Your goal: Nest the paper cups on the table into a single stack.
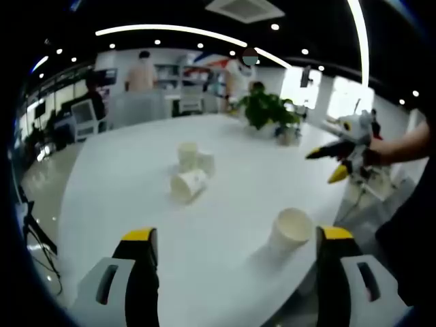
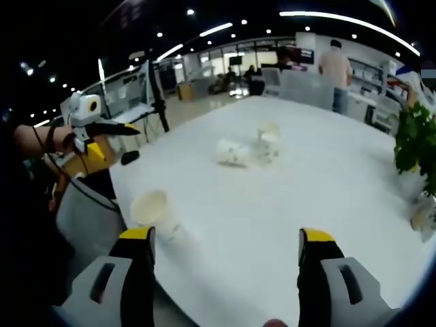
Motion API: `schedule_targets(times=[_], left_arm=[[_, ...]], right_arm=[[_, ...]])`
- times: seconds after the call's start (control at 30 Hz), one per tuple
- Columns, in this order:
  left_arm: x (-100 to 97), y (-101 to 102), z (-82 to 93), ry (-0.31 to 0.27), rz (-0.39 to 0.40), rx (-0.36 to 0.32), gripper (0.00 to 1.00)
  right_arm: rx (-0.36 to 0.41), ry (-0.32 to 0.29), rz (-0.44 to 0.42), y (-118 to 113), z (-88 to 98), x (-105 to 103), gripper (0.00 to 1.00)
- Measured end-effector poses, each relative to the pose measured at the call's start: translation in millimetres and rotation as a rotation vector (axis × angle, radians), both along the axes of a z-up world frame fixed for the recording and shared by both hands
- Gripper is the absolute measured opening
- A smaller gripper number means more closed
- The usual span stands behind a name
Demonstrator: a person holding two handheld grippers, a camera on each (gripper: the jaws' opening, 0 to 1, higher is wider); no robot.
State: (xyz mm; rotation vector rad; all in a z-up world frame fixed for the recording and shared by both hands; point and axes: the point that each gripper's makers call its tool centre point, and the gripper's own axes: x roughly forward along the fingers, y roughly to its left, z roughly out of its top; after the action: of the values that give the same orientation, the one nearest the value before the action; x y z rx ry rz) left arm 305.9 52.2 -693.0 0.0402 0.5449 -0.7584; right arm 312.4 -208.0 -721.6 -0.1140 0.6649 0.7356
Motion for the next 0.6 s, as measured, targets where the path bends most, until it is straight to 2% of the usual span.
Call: schedule_targets(times=[0.27,0.6], left_arm=[[-1.0,0,-1.1,0.003,-0.004,0.011,0.96],[1.5,1,1.6,-0.002,0.003,0.005,0.96]], right_arm=[[0.002,0.021,-0.034,-7,-8.7,1,0.99],[0.010,0.025,-0.071,-13,-8.7,4,1.00]])
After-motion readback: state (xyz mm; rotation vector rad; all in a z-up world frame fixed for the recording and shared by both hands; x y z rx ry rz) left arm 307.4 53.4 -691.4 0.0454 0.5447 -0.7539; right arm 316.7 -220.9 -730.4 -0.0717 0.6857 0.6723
